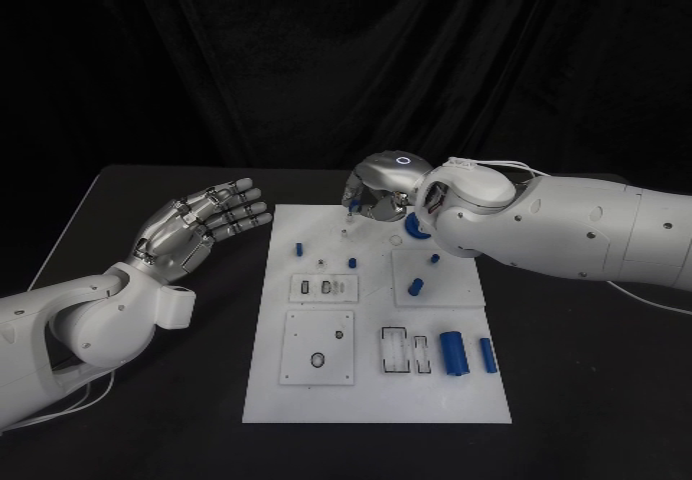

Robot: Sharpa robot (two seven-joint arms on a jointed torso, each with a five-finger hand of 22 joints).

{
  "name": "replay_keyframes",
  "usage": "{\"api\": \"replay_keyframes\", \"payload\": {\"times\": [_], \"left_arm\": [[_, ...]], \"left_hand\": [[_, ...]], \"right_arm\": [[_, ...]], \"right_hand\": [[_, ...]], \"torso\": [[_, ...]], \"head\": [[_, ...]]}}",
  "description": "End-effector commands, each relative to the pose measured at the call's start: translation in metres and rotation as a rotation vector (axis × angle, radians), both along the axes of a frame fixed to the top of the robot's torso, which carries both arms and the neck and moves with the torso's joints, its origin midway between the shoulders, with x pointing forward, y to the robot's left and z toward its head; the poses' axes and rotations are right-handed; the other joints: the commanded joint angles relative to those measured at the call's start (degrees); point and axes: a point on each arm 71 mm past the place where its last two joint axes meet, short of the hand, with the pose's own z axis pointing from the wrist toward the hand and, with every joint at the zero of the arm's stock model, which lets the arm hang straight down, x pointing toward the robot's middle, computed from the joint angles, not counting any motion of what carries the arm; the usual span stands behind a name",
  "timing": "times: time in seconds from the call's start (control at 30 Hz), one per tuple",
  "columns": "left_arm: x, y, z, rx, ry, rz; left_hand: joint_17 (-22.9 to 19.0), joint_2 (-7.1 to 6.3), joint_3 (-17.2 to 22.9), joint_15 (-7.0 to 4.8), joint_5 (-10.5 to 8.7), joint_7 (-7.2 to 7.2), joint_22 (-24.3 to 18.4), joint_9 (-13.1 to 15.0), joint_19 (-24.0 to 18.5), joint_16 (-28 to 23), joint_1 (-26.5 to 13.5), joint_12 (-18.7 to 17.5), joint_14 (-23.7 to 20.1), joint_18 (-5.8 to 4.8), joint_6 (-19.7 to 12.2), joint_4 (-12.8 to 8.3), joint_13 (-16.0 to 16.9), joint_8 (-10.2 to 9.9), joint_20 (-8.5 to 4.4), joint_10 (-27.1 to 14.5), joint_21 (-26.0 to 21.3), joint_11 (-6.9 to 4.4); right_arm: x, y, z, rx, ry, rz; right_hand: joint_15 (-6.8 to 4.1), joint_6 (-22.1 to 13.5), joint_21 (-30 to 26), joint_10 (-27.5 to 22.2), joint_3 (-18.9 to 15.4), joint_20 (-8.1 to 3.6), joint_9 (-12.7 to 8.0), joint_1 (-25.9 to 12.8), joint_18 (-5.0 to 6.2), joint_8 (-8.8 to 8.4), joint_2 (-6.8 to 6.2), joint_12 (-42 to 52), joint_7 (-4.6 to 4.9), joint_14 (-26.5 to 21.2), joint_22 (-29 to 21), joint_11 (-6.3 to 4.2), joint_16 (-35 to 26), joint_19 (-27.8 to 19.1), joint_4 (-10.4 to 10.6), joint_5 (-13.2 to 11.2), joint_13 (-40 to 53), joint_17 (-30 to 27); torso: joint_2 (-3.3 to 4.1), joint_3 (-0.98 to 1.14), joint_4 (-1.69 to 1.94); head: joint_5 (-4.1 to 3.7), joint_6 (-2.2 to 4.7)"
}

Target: Assemble the parts on the task board

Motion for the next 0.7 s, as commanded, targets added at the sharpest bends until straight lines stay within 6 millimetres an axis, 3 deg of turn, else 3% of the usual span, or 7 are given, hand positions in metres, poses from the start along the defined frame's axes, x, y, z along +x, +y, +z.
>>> {"api": "replay_keyframes", "payload": {"times": [0.03, 0.27, 0.43, 0.7], "left_arm": [[-0.0019, 0.0029, 0.0113, -0.103, -0.131, 0.025], [-0.0014, 0.002, 0.0112, -0.106, -0.13, 0.019], [-0.0007, 0.0019, 0.011, -0.106, -0.13, 0.017], [-0.0002, 0.0017, 0.0107, -0.105, -0.128, 0.015]], "left_hand": [[-0.1, 0.03, 0.3, 0.41, 0.14, 0.09, 0.0, 0.1, 0.4, 0.3, -0.5, -0.3, 0.2, -0.31, 0.4, 0.1, 0.1, 0.2, 0.08, -0.4, 0.2, 0.09], [-0.1, -0.34, 0.5, 0.51, -0.02, 0.13, 0.0, 0.1, 0.4, 0.4, -0.5, -0.3, 0.1, -0.43, 0.3, -0.1, 0.1, 0.1, 0.07, -0.5, 0.2, 0.07], [-0.1, -0.34, 0.5, 0.51, -0.02, 0.13, 0.0, 0.1, 0.4, 0.4, -0.5, -0.3, 0.1, -0.43, 0.3, -0.1, 0.1, 0.1, 0.07, -0.5, 0.2, 0.07], [-0.2, -0.52, 0.5, 0.54, -0.13, 0.12, 0.0, 0.0, 0.4, 0.4, -0.6, -0.3, 0.1, -0.49, 0.2, -0.2, 0.1, 0.1, 0.05, -0.5, 0.2, 0.07]], "right_arm": [[0.0033, 0.0033, -0.0066, -0.005, 0.028, 0.019], [0.009, 0.0072, -0.0126, -0.037, -0.014, 0.001], [0.01, 0.0081, -0.0135, -0.046, -0.042, -0.001], [0.01, 0.0074, -0.0137, -0.044, -0.059, 0.001]], "right_hand": [[-0.02, 0.1, -0.4, 2.8, -0.1, -0.23, 0.1, 0.7, -0.82, -0.04, 0.23, -0.5, 0.05, -0.3, 0.0, -2.45, -0.2, -0.2, -0.3, 0.4, 0.1, 0.0], [0.1, -0.1, -0.7, 2.8, -0.1, -0.17, 0.1, 0.9, -0.69, -0.27, 0.05, -0.8, 0.22, -0.6, -0.6, -2.29, -0.6, -0.6, -0.4, 0.6, 0.1, -0.7], [0.12, -0.2, -0.8, 2.8, -0.1, -0.14, 0.1, 1.0, -0.68, -0.33, -0.04, -0.9, 0.19, -0.6, -0.6, -2.3, -0.7, -0.6, -0.5, 0.7, 0.1, -0.7], [0.16, -0.4, -0.9, 2.7, 0.0, -0.1, 0.2, 1.2, -0.66, -0.57, -0.15, -1.3, 0.19, -0.7, -0.6, -2.26, -0.8, -0.7, -0.7, 0.9, 0.0, -0.8]], "torso": [[0.18, 0.04, 0.09], [0.23, 0.15, 0.18], [0.22, 0.23, -0.07], [0.11, 0.24, -0.16]], "head": [[-0.14, 0.31], [-0.45, 0.23], [-0.15, 0.15], [-0.11, -0.02]]}}
